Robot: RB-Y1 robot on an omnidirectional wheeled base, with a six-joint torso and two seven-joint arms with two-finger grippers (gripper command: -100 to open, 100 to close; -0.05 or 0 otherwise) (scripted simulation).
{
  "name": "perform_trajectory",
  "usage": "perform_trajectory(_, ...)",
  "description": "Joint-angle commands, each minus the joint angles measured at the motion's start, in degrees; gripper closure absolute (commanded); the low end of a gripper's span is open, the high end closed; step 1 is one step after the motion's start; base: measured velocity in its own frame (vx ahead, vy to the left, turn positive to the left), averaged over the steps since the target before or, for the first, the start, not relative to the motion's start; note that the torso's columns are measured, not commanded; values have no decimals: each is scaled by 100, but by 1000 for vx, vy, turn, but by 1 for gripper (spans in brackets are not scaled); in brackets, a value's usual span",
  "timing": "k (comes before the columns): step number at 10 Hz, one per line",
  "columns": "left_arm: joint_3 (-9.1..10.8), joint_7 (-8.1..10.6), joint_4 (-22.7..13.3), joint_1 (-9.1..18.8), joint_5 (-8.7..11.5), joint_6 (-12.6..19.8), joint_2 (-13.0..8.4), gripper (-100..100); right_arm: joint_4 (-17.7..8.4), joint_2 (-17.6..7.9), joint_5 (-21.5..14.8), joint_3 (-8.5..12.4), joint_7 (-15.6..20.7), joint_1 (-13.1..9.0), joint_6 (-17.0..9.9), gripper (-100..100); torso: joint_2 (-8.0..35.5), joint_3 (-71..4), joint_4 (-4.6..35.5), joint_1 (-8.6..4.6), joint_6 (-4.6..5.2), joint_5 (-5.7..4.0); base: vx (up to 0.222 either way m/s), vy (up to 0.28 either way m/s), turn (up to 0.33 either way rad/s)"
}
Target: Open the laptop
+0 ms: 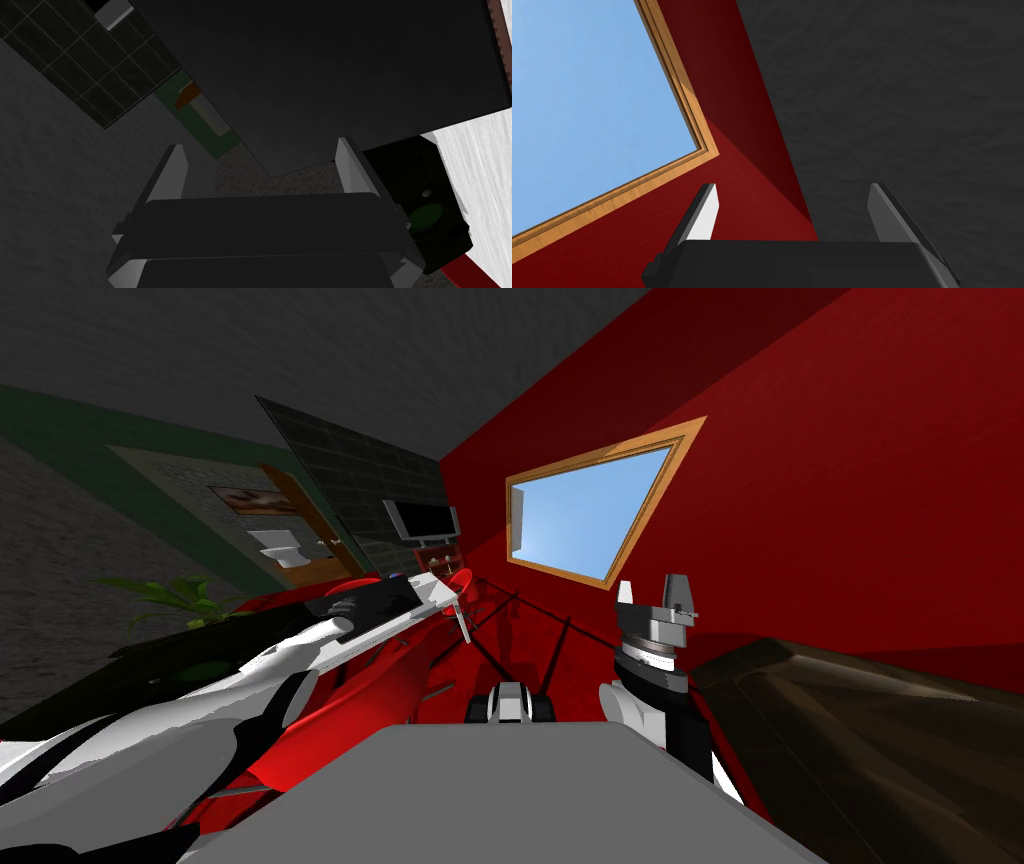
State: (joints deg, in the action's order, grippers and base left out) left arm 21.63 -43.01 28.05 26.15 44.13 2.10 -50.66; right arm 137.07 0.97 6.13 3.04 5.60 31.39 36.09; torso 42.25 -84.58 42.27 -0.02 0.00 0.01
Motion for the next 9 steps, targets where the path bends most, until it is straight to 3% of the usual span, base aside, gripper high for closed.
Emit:
perform_trajectory(1, 354, -79, -69, -15, -79, 300, -157, -100, 0, 0, 0, 0, 0, 0, 0, 0, 4, 2, 2, 4, -3, -1, 39, -22, -69)
perform_trajectory(3, 354, -79, -69, -15, -79, 300, -157, -100, 0, 0, 0, 0, 0, 0, 0, 0, -1, -2, 0, 7, 0, 1, 27, -5, -23)
perform_trajectory(4, 480, -72, -177, -30, -122, 466, -323, -100, 0, 0, 0, 0, 0, 0, 0, 0, 6, 3, 2, 8, -1, 2, 34, 23, -32)
perform_trajectory(5, 702, -72, -146, -30, -371, 466, -323, -100, 0, -1, 0, 1, 0, 0, 0, 0, 4, 2, 2, 12, -2, 2, 36, 30, -20)
perform_trajectory(6, 480, -72, -177, -30, -122, 466, -323, -100, 0, -1, 0, 1, 0, 0, 0, 0, 3, 1, 1, 10, -1, 2, 20, 18, 4)
perform_trajectory(7, 480, -72, -177, -30, -122, 466, -323, -100, 0, -1, 0, 1, 0, 0, 0, 0, 5, 3, 1, 1, 1, 1, 6, 4, 0)
perform_trajectory(9, 721, -68, -318, -52, -233, 717, -568, -100, 0, -1, 0, 1, 0, 0, 0, 0, 0, 0, 1, 6, -2, -2, 53, 49, -10)
